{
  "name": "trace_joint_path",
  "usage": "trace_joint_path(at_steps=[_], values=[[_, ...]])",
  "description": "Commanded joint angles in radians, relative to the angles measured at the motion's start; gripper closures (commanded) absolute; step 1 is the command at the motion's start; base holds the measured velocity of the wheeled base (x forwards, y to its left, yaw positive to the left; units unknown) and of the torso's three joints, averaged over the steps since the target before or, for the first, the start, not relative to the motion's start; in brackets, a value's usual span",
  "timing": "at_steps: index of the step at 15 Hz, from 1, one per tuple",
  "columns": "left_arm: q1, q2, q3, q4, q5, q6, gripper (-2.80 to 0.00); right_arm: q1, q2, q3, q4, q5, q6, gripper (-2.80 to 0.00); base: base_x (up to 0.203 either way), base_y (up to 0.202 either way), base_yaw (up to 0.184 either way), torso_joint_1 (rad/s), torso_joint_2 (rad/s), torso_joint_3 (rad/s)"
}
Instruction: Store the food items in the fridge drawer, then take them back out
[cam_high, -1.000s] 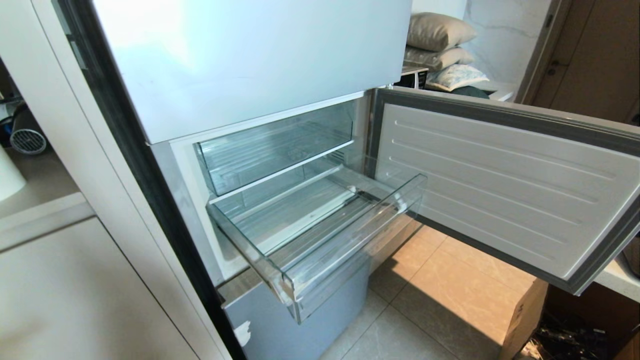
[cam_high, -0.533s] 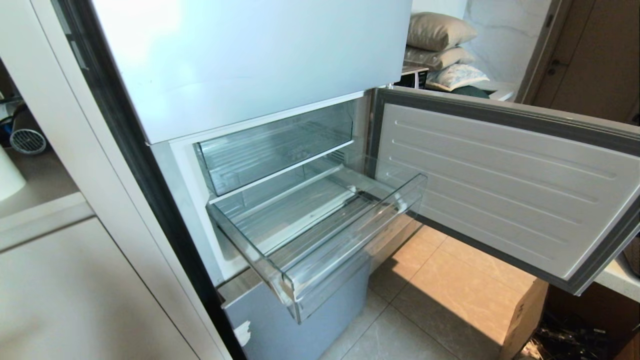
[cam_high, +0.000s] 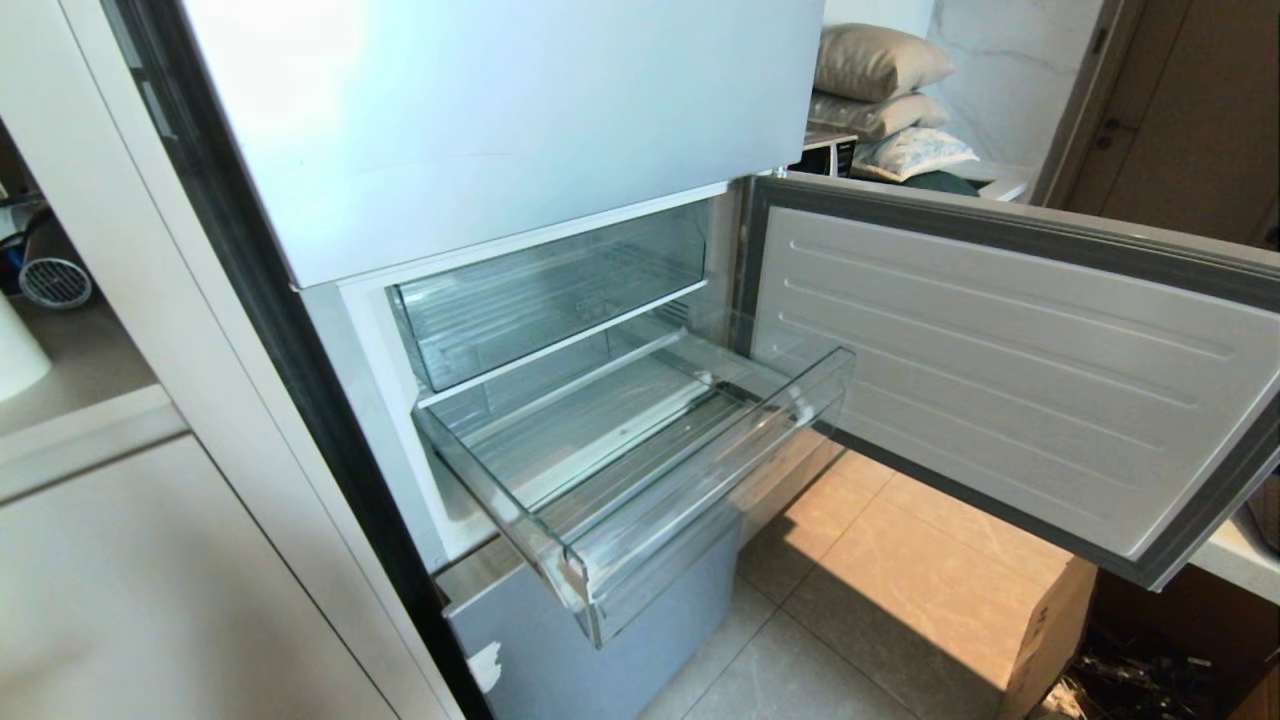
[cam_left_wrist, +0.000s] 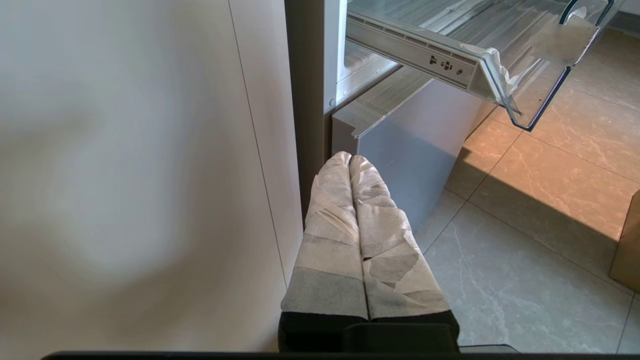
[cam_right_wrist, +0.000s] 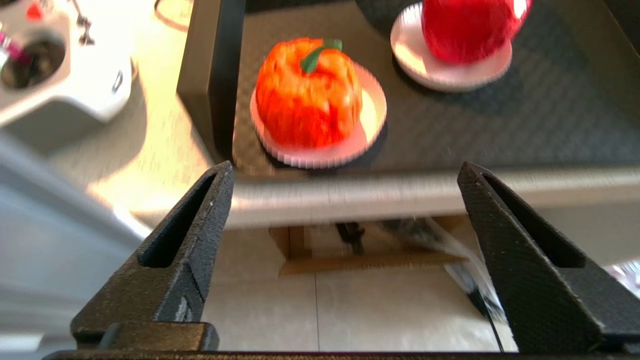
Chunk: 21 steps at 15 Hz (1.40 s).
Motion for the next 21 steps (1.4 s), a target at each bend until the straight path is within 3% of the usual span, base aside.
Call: trace_joint_path(at_steps=[1,8,21], values=[[0.001,0.001,0.0,0.001,0.0,0.0,0.0,0.0,0.087,-0.045,-0.031,0.0,0.003,-2.8,0.0,0.0,0.0,0.0,0.0,0.0],[0.0,0.001,0.0,0.001,0.0,0.0,0.0,0.004,0.284,-0.271,-0.051,0.001,0.003,-2.8,0.0,0.0,0.0,0.0,0.0,0.0],[0.001,0.001,0.0,0.001,0.0,-0.001,0.0,0.05,0.425,-0.382,-0.09,-0.007,0.001,-2.8,0.0,0.0,0.0,0.0,0.0,0.0]])
